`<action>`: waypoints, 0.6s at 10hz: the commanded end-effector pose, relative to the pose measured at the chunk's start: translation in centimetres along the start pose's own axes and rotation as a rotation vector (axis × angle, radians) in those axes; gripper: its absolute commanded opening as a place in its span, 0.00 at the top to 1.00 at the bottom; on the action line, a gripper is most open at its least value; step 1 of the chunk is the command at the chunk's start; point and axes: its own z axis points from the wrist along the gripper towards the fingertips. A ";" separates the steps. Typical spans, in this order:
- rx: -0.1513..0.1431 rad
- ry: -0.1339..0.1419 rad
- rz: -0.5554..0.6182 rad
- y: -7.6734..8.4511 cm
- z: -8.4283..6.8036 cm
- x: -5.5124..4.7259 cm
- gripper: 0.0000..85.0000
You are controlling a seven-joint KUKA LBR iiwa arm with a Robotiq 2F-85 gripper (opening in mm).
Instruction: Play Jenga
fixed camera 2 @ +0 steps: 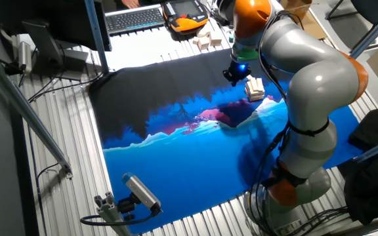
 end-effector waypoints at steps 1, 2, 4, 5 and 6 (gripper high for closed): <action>0.000 -0.003 -0.002 0.0 0.0 0.0 1.00; -0.002 -0.005 0.012 0.0 0.0 0.0 1.00; 0.000 -0.004 -0.002 0.0 0.0 0.0 1.00; -0.005 -0.006 0.014 0.0 0.0 0.0 1.00; -0.034 -0.023 0.017 0.0 0.0 0.0 1.00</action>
